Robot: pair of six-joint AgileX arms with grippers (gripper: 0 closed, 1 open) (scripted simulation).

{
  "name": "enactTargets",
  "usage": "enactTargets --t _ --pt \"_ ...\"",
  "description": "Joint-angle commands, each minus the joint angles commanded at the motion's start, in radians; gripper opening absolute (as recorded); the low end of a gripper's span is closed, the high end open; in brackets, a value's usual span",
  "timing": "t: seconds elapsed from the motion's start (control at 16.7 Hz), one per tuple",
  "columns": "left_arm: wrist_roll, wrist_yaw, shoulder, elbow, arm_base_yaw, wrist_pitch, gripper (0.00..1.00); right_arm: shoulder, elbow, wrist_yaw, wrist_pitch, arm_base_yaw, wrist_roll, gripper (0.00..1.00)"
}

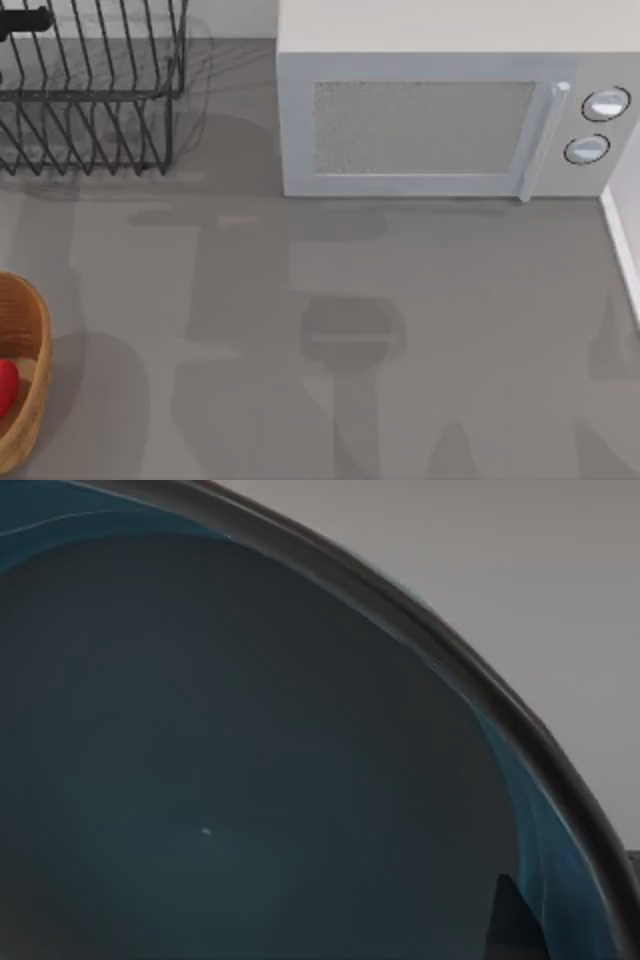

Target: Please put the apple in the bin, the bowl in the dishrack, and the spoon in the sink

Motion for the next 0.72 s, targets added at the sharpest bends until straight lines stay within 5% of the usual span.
enactTargets --t 0.06,0.72 --pt "0.0 0.0 0.0 0.0 0.0 0.0 0.0 0.0 0.0 0.0 0.0 0.0 0.0 1.0" --pt "0.0 0.0 0.0 0.0 0.0 0.0 0.83 0.0 0.0 0.0 0.0 0.0 0.0 1.0"
